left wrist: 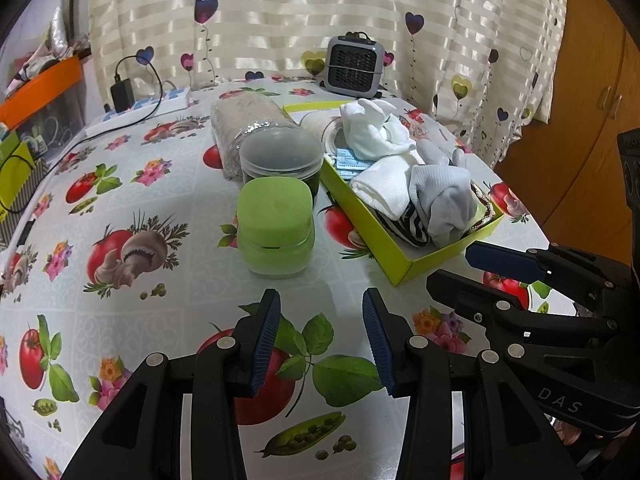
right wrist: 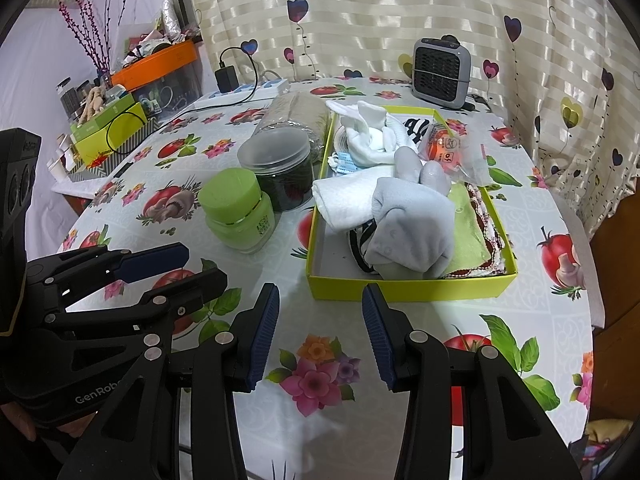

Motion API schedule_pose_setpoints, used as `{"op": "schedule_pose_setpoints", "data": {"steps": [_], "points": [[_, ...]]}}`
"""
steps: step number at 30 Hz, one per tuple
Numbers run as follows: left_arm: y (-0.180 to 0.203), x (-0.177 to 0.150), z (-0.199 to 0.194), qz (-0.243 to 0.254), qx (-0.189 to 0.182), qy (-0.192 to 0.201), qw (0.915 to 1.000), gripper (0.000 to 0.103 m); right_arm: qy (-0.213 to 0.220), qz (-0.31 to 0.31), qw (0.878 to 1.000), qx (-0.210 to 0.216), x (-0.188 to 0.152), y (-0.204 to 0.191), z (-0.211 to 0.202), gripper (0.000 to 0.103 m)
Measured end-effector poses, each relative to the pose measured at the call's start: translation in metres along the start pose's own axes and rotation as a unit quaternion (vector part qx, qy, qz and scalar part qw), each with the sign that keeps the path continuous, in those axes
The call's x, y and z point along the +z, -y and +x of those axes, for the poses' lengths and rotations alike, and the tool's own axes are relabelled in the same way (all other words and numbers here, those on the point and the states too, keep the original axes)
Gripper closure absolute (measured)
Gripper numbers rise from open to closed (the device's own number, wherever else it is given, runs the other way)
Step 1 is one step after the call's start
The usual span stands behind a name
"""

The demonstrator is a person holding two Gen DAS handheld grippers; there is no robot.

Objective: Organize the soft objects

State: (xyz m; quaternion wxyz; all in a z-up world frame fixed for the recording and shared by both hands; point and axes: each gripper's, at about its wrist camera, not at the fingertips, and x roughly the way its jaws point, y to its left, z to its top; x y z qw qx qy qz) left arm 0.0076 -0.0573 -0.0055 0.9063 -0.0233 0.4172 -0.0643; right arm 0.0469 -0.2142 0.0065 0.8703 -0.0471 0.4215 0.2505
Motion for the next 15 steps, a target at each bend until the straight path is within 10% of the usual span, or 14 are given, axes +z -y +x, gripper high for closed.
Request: {"op": "schedule_pose_setpoints", "data": {"steps": [15], "points": [[0.003, -0.0001, -0.0014, 0.002, -0.002, 0.009, 1.0, 0.061, 0.0, 0.0, 1.0, 0.0, 0.0001, -0.0002, -0.0003, 0.058]]}}
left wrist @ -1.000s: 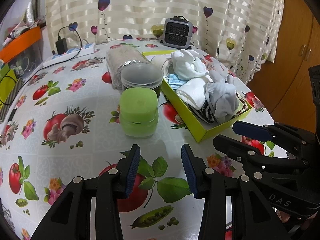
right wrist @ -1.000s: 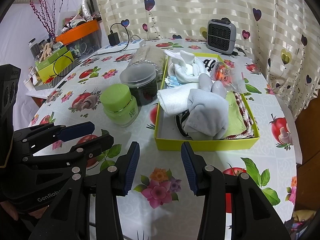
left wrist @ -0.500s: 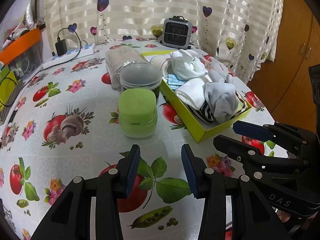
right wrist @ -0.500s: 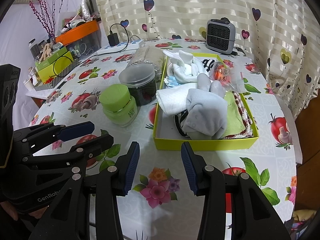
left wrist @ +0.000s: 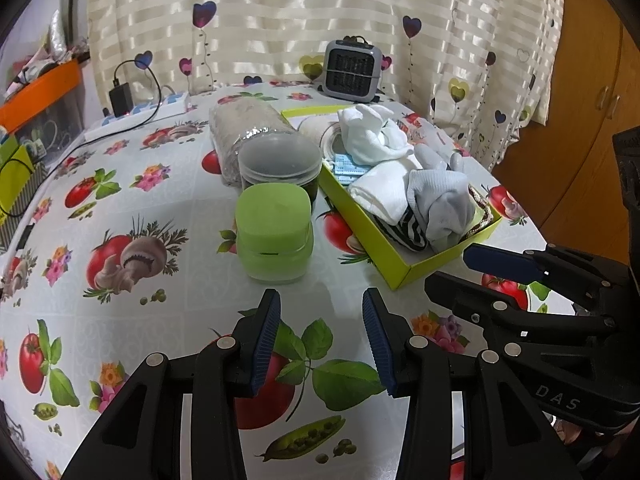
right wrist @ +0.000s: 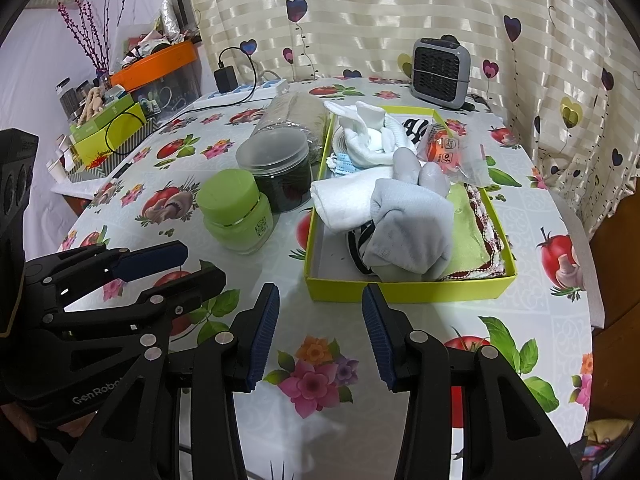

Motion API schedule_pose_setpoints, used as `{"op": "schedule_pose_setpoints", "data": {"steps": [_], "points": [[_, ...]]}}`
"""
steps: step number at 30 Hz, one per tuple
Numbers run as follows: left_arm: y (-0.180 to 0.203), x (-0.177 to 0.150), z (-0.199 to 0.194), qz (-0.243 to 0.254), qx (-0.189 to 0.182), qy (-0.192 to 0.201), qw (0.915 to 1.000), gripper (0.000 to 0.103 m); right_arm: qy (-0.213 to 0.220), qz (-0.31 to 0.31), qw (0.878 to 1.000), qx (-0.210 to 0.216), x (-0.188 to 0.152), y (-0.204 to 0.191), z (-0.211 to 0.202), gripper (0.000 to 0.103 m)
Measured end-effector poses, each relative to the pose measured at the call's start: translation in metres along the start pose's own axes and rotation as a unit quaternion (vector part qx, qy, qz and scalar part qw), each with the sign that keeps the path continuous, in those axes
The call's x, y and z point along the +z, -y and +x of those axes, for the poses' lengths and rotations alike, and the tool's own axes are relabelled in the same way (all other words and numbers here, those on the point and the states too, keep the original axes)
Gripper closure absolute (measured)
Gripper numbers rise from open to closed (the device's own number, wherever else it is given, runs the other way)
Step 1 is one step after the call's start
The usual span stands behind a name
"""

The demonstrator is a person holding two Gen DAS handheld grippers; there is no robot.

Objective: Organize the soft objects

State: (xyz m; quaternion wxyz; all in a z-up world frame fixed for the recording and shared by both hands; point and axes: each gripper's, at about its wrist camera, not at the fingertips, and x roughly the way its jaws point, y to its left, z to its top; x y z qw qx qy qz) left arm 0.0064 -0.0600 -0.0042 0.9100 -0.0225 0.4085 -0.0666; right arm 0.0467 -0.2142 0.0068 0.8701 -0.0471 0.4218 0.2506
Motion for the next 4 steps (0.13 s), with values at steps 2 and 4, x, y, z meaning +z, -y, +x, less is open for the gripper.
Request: {"op": "schedule_pose_setpoints", "data": {"steps": [2, 4], "points": [[0.0005, 0.0, -0.0007, 0.001, 0.0, 0.001, 1.0, 0.061, 0.0, -0.001, 1.0, -0.001, 0.0006, 0.0012, 0.0006, 0.059], [-0.0003, -0.0005, -0.0007, 0.001, -0.001, 0.0, 1.0, 0.061, 0.0, 0.0, 1.0, -0.001, 0.0004, 0.0008, 0.0004, 0.059]]}}
